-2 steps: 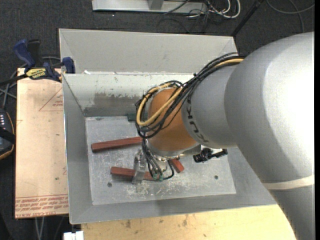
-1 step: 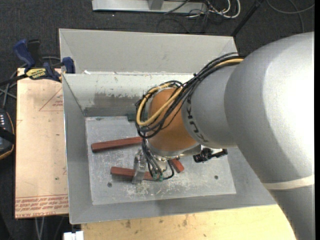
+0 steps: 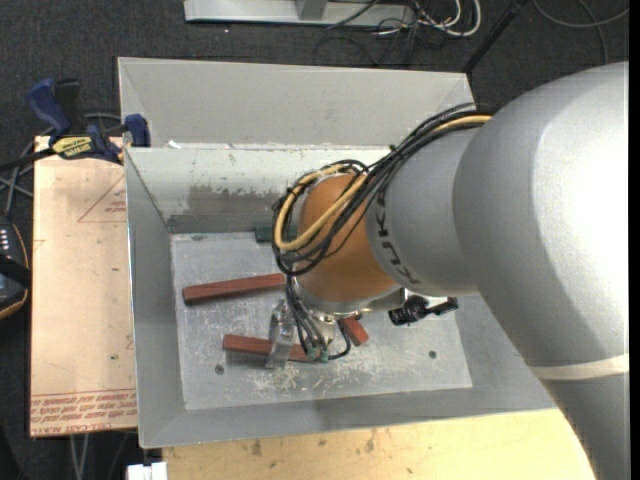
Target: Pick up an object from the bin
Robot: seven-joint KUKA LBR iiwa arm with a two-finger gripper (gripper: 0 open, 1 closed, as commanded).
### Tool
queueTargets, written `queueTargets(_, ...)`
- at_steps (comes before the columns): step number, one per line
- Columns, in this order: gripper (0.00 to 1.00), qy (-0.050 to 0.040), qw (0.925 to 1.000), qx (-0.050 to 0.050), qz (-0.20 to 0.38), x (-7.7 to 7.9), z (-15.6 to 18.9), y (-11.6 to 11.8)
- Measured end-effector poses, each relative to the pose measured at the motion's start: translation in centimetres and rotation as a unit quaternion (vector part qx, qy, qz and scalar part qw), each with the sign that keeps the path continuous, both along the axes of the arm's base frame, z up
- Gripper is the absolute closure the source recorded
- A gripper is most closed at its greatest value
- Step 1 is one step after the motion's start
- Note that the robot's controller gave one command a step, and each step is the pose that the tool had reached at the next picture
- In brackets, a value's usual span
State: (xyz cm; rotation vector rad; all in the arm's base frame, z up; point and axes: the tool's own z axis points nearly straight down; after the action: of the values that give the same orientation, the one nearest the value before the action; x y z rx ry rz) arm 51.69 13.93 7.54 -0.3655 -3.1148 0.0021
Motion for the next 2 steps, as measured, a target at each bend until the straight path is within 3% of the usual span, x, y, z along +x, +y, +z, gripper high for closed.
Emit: queueTargets(2,1.0,-0.0021,1.0,0.001,0.001,0.1,3.9,0.0)
